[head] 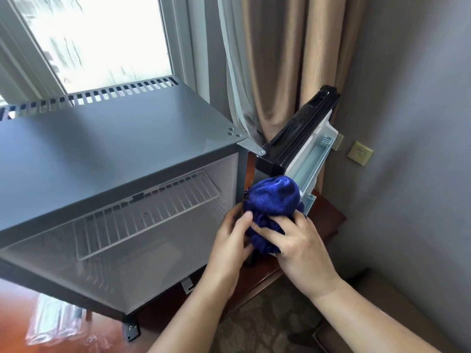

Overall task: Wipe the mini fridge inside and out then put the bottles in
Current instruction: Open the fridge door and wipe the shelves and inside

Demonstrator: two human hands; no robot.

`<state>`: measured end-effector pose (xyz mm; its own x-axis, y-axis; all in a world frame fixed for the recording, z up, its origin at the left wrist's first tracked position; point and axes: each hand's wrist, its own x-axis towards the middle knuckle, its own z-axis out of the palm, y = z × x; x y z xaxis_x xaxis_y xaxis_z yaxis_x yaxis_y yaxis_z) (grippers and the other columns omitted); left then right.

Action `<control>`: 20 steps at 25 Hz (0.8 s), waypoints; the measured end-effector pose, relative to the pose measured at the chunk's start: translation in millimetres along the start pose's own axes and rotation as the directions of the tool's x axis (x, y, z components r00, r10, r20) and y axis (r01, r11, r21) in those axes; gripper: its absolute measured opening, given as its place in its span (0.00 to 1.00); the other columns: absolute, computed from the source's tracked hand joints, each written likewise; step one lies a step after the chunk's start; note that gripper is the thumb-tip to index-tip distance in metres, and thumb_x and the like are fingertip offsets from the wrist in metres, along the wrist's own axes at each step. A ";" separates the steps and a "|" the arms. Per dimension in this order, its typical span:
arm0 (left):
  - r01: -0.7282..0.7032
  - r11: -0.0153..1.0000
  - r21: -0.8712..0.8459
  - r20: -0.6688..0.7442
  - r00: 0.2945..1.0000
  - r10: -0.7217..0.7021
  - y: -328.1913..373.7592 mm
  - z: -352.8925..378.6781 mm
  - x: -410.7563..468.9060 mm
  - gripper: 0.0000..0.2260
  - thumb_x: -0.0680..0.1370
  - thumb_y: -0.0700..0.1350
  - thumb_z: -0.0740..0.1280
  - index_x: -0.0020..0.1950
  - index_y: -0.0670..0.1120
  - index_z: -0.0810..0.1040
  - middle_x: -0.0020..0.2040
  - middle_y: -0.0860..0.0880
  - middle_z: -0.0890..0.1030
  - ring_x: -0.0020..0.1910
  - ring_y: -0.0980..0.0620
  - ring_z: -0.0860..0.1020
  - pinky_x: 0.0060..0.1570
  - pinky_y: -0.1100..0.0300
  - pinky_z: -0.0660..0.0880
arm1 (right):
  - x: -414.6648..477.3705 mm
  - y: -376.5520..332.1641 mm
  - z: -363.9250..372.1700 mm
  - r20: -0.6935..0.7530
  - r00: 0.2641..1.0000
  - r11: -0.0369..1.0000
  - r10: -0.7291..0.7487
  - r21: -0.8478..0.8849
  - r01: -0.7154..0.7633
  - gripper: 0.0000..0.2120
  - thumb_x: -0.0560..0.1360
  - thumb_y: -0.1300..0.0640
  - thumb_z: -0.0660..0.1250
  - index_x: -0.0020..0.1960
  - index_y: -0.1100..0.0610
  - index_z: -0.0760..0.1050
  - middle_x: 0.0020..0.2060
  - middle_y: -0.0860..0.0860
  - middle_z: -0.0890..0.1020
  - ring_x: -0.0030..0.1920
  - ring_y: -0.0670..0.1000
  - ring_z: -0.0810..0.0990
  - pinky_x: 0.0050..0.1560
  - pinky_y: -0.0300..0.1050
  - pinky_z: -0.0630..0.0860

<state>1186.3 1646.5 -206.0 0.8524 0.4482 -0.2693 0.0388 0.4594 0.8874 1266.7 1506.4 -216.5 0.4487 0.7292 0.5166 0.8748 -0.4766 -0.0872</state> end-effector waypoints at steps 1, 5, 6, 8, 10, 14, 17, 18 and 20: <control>-0.023 1.000 0.013 0.018 1.000 0.023 3.5 3.7 -0.9 0.15 0.80 0.57 0.69 0.65 0.56 0.79 0.60 0.49 0.85 0.59 0.50 0.84 0.56 0.51 0.83 | 2.4 -0.3 -1.6 -0.005 1.000 1.000 -0.011 0.013 0.012 0.25 0.73 0.63 0.74 0.67 0.46 0.80 0.64 0.48 0.80 0.63 0.58 0.75 0.60 0.55 0.75; -0.033 0.997 0.065 -0.095 0.995 0.039 27.1 22.6 2.2 0.26 0.71 0.65 0.73 0.63 0.51 0.78 0.56 0.48 0.87 0.56 0.49 0.85 0.62 0.40 0.80 | 11.1 -1.6 -17.3 -0.077 0.990 0.991 -0.121 0.050 0.125 0.16 0.81 0.60 0.65 0.66 0.47 0.79 0.65 0.52 0.78 0.64 0.61 0.75 0.59 0.59 0.75; -0.068 0.995 0.069 -0.132 0.988 0.077 32.6 25.6 2.6 0.23 0.72 0.62 0.74 0.60 0.51 0.79 0.54 0.49 0.87 0.54 0.49 0.86 0.60 0.39 0.80 | 11.5 -1.3 -23.0 -0.110 0.985 0.987 -0.131 0.078 0.140 0.16 0.82 0.60 0.64 0.67 0.48 0.78 0.67 0.54 0.76 0.66 0.61 0.75 0.62 0.59 0.74; -0.202 0.972 0.120 -0.196 0.955 0.223 47.3 29.5 0.7 0.18 0.72 0.58 0.75 0.58 0.54 0.78 0.50 0.51 0.87 0.52 0.49 0.86 0.58 0.39 0.81 | 18.2 1.2 -38.5 -0.204 0.972 0.980 -0.115 0.137 0.144 0.21 0.79 0.62 0.68 0.70 0.48 0.75 0.69 0.55 0.70 0.71 0.59 0.71 0.71 0.57 0.70; -0.365 0.908 0.208 -0.190 0.895 0.403 65.0 32.6 0.2 0.14 0.74 0.56 0.73 0.58 0.58 0.75 0.50 0.52 0.86 0.50 0.49 0.85 0.56 0.40 0.82 | 36.9 8.8 -56.2 -0.223 0.973 0.980 -0.064 0.170 0.103 0.30 0.74 0.63 0.75 0.73 0.49 0.72 0.74 0.55 0.65 0.76 0.57 0.65 0.76 0.54 0.65; -0.534 0.744 0.401 -0.116 0.776 0.620 90.6 42.2 -4.0 0.07 0.79 0.48 0.70 0.56 0.58 0.79 0.48 0.54 0.84 0.48 0.52 0.84 0.53 0.43 0.82 | 72.2 23.9 -83.7 -0.091 0.995 0.977 -0.035 0.205 0.053 0.35 0.73 0.57 0.75 0.77 0.52 0.67 0.76 0.50 0.67 0.77 0.53 0.63 0.76 0.53 0.64; -0.621 0.614 0.487 -0.025 0.693 0.721 112.5 52.6 -4.2 0.07 0.81 0.48 0.67 0.55 0.58 0.84 0.52 0.52 0.85 0.53 0.56 0.83 0.59 0.49 0.79 | 87.5 32.1 -102.1 -0.171 0.985 0.957 -0.032 0.278 0.080 0.32 0.73 0.52 0.74 0.75 0.54 0.70 0.73 0.49 0.72 0.73 0.51 0.69 0.75 0.45 0.65; -0.608 0.583 0.539 0.018 0.700 0.714 121.8 56.0 0.3 0.09 0.82 0.49 0.66 0.57 0.59 0.84 0.53 0.52 0.84 0.55 0.57 0.82 0.60 0.51 0.78 | 96.1 34.4 -106.2 -0.174 0.985 0.956 -0.004 0.287 0.055 0.32 0.72 0.53 0.74 0.75 0.55 0.70 0.73 0.49 0.72 0.72 0.51 0.70 0.74 0.44 0.65; -0.494 0.520 0.697 0.114 0.792 0.600 138.8 62.2 11.8 0.12 0.84 0.52 0.62 0.61 0.60 0.83 0.54 0.51 0.84 0.57 0.54 0.81 0.62 0.52 0.77 | 114.3 36.0 -110.4 -0.051 0.994 0.942 0.097 0.328 -0.075 0.34 0.69 0.57 0.76 0.74 0.55 0.72 0.71 0.49 0.75 0.70 0.53 0.73 0.72 0.44 0.67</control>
<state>1234.1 1667.9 -62.7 0.7576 0.5434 0.3616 -0.0373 -0.5170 0.8551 1329.3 1518.4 -66.5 0.5219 0.6535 0.5482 0.8498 -0.3430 -0.4002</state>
